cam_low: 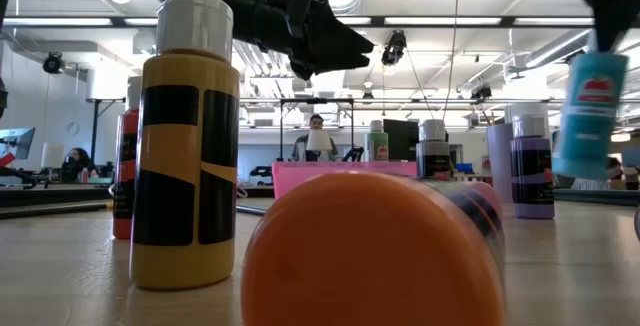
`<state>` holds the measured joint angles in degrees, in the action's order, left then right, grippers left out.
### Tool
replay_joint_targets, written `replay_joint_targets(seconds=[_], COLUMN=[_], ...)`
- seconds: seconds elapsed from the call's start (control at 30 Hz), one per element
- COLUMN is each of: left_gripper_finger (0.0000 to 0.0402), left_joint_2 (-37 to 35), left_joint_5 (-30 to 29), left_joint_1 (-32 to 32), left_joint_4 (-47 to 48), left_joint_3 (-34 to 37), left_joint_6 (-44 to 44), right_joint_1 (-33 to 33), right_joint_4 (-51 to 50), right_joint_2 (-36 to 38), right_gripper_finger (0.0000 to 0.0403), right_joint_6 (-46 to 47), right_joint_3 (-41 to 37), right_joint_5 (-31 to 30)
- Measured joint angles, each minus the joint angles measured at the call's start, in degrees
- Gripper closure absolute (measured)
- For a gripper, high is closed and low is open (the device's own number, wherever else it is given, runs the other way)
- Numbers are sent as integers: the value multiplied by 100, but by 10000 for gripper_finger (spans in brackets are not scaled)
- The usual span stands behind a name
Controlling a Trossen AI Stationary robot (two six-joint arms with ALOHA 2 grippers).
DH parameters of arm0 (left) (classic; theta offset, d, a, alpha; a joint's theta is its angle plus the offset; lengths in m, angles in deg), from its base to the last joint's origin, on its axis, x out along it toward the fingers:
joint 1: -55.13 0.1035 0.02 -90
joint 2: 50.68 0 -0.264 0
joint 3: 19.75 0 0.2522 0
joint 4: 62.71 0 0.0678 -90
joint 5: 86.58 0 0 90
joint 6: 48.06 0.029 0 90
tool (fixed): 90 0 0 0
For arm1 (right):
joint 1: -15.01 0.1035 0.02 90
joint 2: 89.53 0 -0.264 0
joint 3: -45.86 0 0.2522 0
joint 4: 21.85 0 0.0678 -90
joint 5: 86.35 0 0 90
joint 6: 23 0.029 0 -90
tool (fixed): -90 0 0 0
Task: Pick & Place Paint Supplies
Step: Put the blue paint bottle into the pink bin
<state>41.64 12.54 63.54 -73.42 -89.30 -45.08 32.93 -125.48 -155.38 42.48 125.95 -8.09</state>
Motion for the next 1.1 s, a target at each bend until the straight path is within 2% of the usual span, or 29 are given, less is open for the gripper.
replay_joint_targets(seconds=[0.2, 0.4, 0.47, 0.8, 1.1], left_gripper_finger=[163, 168, 168, 168, 168], left_joint_2=[-35, -556, -826, -2108, -2535], left_joint_5=[-92, -1507, -1718, -1768, -1808], left_joint_1=[13, 23, 26, 211, 251], left_joint_4=[37, 508, 525, -281, -496], left_joint_3=[0, 60, 256, 1445, 1829], left_joint_6=[102, 338, 361, 444, 439], right_joint_1=[-945, -1628, -1829, -2957, -4149], right_joint_4=[294, 1082, 1249, 1569, 1572], right_joint_2=[-12, -129, -209, -1109, -2349], right_gripper_finger=[287, 287, 287, 287, 287], right_joint_6=[-1195, -2484, -2907, -4802, -5914], right_joint_3=[122, 315, 446, 1638, 2923], right_joint_5=[-227, -346, -346, -495, -68])
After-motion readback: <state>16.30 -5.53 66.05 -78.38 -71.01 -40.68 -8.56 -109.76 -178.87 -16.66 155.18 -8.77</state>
